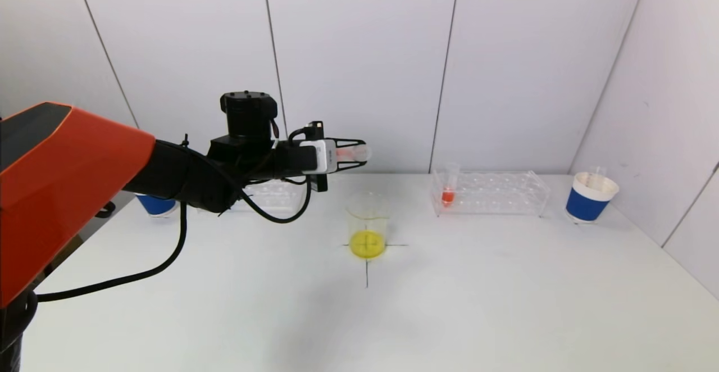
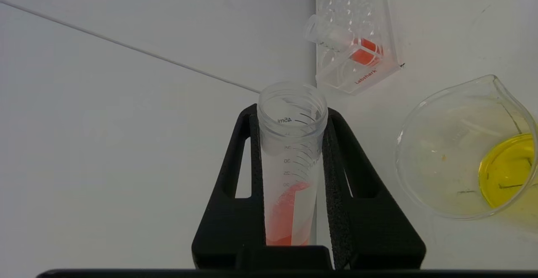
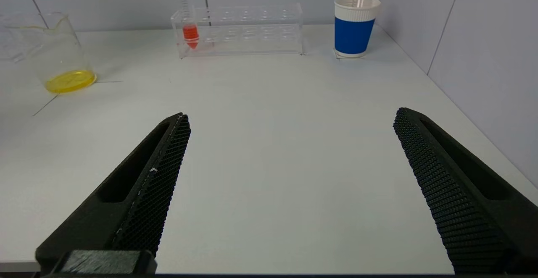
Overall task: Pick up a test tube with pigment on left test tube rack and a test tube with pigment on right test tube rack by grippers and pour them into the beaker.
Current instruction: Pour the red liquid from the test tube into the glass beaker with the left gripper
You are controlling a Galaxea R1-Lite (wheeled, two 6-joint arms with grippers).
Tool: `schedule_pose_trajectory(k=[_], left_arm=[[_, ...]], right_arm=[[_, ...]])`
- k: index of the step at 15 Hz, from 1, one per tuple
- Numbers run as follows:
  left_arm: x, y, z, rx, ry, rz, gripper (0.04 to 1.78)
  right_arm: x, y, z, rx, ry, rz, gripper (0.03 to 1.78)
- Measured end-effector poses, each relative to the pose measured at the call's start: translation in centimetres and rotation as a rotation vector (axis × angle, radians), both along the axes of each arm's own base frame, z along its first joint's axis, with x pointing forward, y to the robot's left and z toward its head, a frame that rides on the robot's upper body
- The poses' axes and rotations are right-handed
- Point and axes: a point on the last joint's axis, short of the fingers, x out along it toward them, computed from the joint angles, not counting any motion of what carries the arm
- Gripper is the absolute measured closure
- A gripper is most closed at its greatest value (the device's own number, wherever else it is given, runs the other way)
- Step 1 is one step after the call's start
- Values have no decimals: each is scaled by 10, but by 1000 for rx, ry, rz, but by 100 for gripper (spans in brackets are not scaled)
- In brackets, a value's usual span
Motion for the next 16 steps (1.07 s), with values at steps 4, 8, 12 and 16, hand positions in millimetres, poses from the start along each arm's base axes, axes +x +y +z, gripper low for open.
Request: schedule_pose_trajectory(k=[4,8,12,16], left_arm=[[1,0,-4,9,-8,-1,139],[3,0,-9,25,-28,-1,139],[6,0,-14,51,-77,0,139],[9,4,-16,59,-92,11,139]], right_arm=[[0,0,0,0,0,1,5],[0,0,0,0,-1,0,5],[0,0,0,0,-1,0,5],[0,0,0,0,0,0,5]])
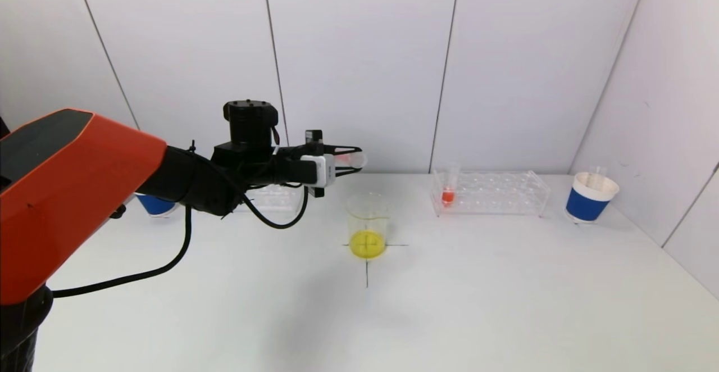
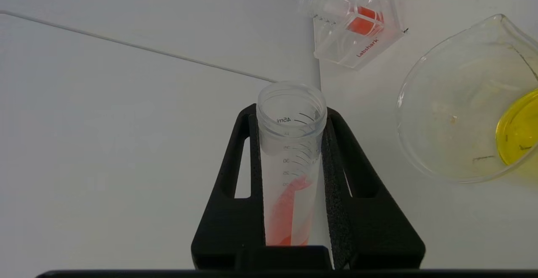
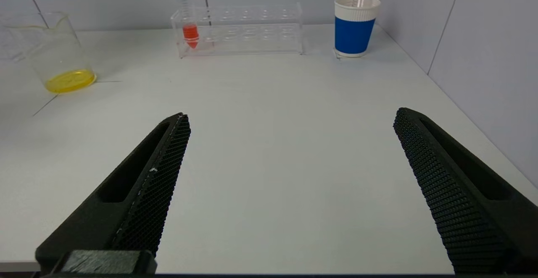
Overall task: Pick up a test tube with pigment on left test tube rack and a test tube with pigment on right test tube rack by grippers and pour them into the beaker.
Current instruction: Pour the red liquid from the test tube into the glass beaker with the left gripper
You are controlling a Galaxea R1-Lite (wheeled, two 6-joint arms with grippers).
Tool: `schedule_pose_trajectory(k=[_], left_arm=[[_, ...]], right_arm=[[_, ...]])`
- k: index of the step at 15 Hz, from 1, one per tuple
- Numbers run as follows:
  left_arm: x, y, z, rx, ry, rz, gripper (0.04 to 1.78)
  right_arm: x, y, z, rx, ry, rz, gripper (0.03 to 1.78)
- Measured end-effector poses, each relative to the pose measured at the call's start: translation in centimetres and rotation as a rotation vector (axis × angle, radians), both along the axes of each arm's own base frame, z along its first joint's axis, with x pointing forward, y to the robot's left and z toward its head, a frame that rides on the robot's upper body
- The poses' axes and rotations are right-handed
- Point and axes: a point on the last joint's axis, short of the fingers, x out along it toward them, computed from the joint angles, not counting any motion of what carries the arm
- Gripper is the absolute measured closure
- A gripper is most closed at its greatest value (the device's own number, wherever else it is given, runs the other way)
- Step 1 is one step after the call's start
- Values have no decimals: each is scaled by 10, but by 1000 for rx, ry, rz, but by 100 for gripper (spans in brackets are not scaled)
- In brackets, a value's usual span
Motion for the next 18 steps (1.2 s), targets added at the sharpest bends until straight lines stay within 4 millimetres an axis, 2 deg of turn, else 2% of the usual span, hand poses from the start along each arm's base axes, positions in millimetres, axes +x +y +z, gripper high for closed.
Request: schedule_pose_trajectory(k=[18], left_arm=[[2,0,-6,66,-133,3,139]], right_arm=[[0,0,0,0,0,0,5]])
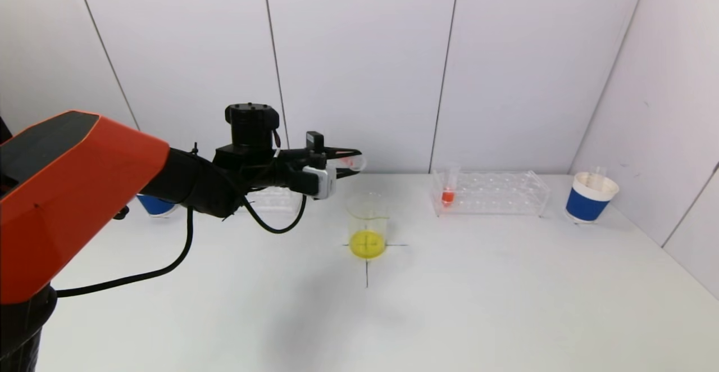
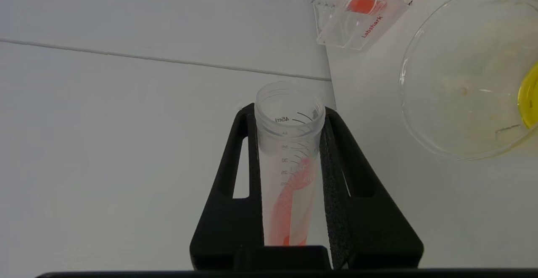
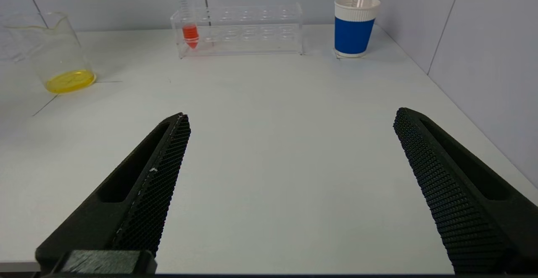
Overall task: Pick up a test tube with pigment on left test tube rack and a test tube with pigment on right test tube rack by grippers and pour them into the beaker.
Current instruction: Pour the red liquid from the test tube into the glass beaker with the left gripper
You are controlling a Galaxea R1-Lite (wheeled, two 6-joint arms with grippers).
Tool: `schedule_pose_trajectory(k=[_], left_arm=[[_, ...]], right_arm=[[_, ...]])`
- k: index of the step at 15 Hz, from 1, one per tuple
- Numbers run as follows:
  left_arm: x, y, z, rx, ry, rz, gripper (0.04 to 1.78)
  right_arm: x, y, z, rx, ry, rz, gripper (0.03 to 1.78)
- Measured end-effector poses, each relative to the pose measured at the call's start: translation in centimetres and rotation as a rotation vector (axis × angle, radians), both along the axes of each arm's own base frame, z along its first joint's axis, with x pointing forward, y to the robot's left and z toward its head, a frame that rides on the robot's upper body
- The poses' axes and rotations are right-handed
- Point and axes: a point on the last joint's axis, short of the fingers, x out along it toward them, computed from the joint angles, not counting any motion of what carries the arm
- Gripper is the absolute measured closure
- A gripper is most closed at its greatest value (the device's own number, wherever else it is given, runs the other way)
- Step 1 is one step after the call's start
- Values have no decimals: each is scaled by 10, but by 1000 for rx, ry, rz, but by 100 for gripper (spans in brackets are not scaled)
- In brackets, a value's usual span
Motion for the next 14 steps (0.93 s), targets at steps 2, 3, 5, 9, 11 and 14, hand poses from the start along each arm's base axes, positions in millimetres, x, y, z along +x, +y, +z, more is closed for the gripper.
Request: schedule_pose_trajectory(k=[2,3,5,9,11,14], left_arm=[[0,-1,-2,14,-23,-1,139],[0,-3,-3,18,-27,1,139],[-1,-7,-4,30,-49,1,139],[-2,-13,-7,39,-90,-2,139],[-1,-14,-10,52,-105,-3,139],[-2,-14,-17,64,-99,-2,139]], right_arm=[[0,0,0,0,0,0,5],[0,0,0,0,0,0,5],[0,0,0,0,0,0,5],[0,0,0,0,0,0,5],[0,0,0,0,0,0,5],[0,0,0,0,0,0,5]])
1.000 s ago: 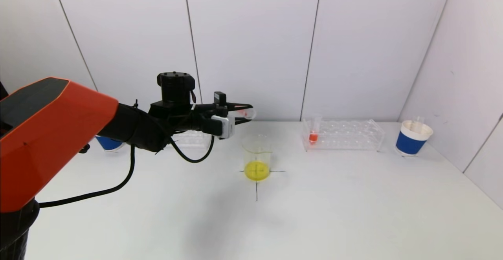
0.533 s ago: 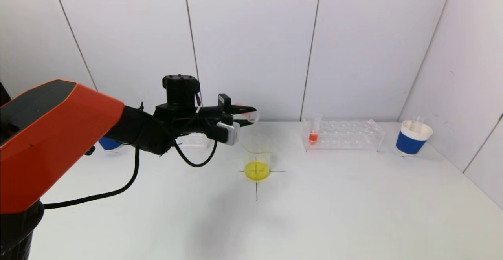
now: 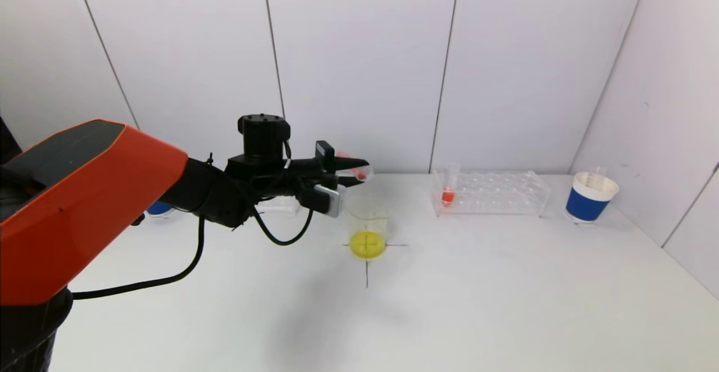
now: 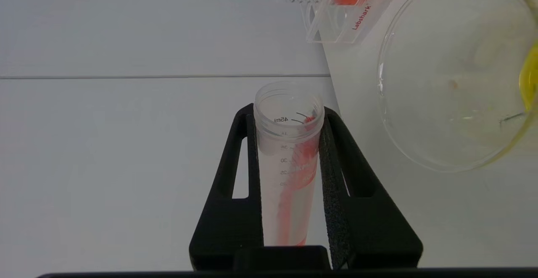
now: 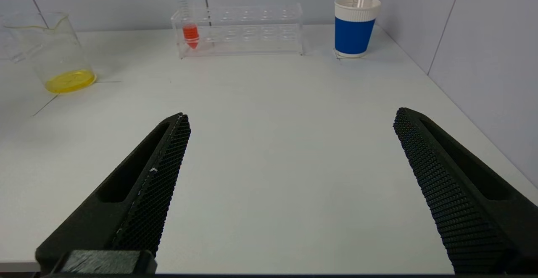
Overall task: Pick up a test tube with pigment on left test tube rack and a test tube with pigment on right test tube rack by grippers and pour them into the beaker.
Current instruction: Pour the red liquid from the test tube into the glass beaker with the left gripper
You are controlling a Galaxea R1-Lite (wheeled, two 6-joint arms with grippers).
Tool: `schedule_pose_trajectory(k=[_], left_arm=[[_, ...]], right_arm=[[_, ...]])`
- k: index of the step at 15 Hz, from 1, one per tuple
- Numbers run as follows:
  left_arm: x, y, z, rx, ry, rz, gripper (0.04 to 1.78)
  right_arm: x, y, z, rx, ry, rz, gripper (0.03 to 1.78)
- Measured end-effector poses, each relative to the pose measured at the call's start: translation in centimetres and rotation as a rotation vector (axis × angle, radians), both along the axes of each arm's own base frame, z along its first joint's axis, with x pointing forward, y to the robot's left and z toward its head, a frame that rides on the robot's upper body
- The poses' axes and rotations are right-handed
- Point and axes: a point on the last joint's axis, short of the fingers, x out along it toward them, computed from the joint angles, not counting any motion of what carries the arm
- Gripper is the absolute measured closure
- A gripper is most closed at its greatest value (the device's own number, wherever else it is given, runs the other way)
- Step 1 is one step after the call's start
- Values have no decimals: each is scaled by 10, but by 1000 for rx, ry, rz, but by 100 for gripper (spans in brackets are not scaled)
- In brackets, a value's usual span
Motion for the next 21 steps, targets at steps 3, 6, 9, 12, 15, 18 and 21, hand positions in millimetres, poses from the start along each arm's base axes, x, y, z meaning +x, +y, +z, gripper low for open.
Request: schedule_pose_trajectory(k=[3,6,9,12,15,18,21], left_arm=[[0,0,-3,4,3,0,139],[1,0,-3,7,-1,0,139],[1,0,-3,24,-41,-4,139],[1,0,-2,37,-76,-8,139],[0,0,-1,55,-124,-14,139],[0,1,1,68,-159,-19,139],[-1,1,2,74,-178,-20,139]], right_arm=[[0,0,0,0,0,0,5],[0,0,0,0,0,0,5],[0,0,0,0,0,0,5],[0,0,0,0,0,0,5],[0,0,0,0,0,0,5],[0,0,0,0,0,0,5],[0,0,0,0,0,0,5]])
